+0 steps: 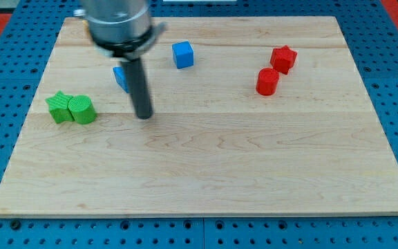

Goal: Slide blue triangle towards the bottom left corner of the board

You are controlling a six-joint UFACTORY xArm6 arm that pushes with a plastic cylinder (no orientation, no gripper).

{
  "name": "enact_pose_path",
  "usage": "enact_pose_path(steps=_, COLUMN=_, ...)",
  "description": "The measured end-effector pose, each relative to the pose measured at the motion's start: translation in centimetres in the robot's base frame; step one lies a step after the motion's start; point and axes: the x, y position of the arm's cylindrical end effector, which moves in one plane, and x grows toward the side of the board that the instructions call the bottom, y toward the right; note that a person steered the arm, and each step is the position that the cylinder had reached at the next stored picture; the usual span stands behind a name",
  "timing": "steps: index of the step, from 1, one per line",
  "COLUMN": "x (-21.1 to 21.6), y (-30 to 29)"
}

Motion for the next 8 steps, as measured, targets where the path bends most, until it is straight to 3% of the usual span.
enact_pose_path(steps=2, x=-5.5, y=3.8)
enact_pose_path(steps=3, x=-6.2, y=0.0)
enact_pose_path(steps=6, x=-9.9, y=-2.3)
enact_pose_path(steps=8, x=-10.4, y=-7.5)
